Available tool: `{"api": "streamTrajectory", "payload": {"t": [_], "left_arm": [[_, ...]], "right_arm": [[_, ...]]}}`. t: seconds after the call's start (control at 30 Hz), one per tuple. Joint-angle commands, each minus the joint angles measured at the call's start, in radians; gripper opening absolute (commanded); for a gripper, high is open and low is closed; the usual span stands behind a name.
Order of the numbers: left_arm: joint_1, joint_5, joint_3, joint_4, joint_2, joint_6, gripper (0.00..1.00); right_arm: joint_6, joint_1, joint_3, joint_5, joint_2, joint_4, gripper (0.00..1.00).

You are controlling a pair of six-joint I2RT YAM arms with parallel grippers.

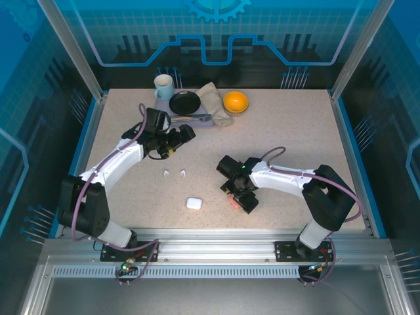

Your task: Insert wireless bluetooth earbuds into charging case

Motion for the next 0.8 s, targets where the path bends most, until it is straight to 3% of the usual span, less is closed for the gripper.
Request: {"api": "streamTrajectory", "payload": {"t": [0.0, 0.77], "left_arm": [[-0.006, 0.029, 0.026, 0.012, 0.008, 0.004, 0.99], [-0.007, 0.029, 0.020, 0.018, 0.014, -0.003, 0.99]], "right_arm": [[0.046, -0.015, 0.026, -0.003, 0.025, 0.000, 0.89], [0.034, -0.030, -0.013, -0.003, 0.105, 0.040, 0.72]]}}
